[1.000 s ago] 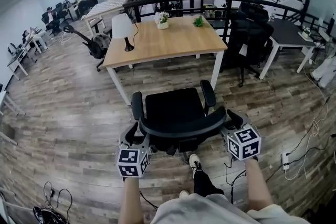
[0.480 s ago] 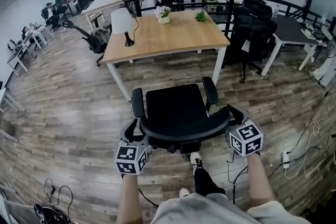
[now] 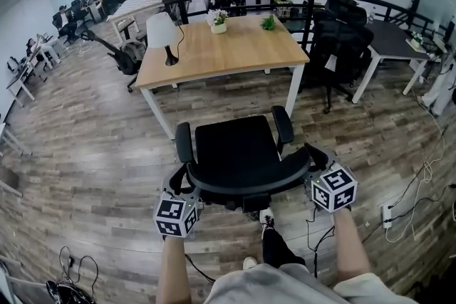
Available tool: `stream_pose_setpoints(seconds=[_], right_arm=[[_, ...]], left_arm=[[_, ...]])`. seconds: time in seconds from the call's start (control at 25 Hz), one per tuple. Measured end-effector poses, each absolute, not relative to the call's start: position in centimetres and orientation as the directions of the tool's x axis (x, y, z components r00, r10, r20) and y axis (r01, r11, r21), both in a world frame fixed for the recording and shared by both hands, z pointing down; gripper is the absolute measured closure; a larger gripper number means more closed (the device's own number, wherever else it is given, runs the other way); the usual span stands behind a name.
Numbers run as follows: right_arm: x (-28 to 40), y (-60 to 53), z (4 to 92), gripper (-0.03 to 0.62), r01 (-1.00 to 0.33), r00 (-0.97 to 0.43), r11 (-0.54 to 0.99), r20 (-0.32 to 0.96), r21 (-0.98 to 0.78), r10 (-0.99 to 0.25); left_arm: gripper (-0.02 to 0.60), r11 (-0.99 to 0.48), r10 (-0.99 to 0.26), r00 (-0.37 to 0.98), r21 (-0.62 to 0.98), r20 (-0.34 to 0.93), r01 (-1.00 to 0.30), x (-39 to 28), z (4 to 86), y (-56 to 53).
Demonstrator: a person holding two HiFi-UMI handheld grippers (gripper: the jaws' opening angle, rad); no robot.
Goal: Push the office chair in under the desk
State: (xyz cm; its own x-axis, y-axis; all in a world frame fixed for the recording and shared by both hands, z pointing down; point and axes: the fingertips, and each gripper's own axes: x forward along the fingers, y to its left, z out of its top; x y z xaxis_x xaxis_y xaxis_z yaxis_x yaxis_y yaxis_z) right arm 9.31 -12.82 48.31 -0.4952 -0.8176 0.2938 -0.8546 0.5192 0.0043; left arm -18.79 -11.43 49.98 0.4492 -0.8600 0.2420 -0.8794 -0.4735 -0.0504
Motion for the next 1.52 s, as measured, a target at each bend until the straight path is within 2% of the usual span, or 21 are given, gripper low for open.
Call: stream_pose_setpoints(seconds=[0.72,1.52], right_arm=[[7.5,-16.5,48.7,0.318,-0.845,-0.521,0.534,0.268,-0.027,-0.811],[6.7,-26.2,48.1,0.330,-0.837,-0.527,0.546,0.276,-0.007,-0.804]], left_arm=[[0.302,-0.448,-0.883,0.424,-0.095,0.199,-0.889,-20.5,50.0,-15.2],[0.304,-0.424,-0.894,0.403,-0.077,0.195,-0.902,-21.5,49.4,-24.2]])
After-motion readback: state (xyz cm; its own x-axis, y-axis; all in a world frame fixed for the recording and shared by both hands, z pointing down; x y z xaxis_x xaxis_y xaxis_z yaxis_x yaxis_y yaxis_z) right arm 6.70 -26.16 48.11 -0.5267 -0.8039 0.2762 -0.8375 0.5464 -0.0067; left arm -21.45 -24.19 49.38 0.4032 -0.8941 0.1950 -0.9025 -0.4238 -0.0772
